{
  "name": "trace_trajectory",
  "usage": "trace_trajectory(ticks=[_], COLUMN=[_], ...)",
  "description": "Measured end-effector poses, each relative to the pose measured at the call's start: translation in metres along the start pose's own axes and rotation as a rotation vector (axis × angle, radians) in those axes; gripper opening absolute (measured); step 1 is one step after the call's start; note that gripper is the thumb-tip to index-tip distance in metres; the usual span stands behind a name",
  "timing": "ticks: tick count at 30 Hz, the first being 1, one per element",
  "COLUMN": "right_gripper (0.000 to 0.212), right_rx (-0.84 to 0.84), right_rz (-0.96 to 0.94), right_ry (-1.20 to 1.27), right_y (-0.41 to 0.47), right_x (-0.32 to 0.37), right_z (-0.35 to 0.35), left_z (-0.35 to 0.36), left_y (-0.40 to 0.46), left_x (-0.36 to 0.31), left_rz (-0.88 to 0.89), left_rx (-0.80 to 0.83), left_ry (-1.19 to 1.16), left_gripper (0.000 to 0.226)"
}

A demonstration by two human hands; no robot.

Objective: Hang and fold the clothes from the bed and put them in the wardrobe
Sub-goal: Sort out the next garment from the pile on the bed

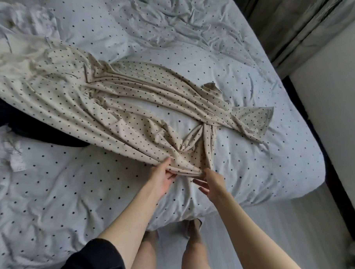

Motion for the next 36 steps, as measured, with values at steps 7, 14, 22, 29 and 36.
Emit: trace_trajectory(ticks=[7,14,22,29,36], right_gripper=[0.014,0.012,0.016,0.017,0.015], right_rx=[-0.126,-0.159,-0.176,-0.174,-0.152], right_rz=[-0.272,-0.314,0.192,0.227,0.120], right_ry=[-0.388,-0.397,0.328,0.525,0.378], right_y=[0.048,0.066,0.085,0.097,0.107], right_x=[0.074,0.095,0.046,0.046,0.045], right_z=[-0.002,-0.034,-0.127,-0.144,-0.163], left_z=[-0.004,0.026,0.033,0.036,0.050], left_y=[0.007,0.006,0.013,0.011,0.012], left_x=[0.041,0.067,0.070,0.089,0.114], left_rz=[0.097,0.216,0.215,0.195,0.128], left_rx=[-0.204,-0.303,-0.426,-0.416,-0.383], left_ry=[-0.068,-0.208,-0.161,-0.112,-0.042], left_gripper=[0.017,0.039,0.036,0.035,0.016])
Point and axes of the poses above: each hand's wrist, its own y-axis towards the middle knuckle, its own z-axis out of the palm, x = y × z, the point moved 1 cm from there along y, towards the middle knuckle, and after that the axes turned 7 degrees about z, right-handed, at the moved point
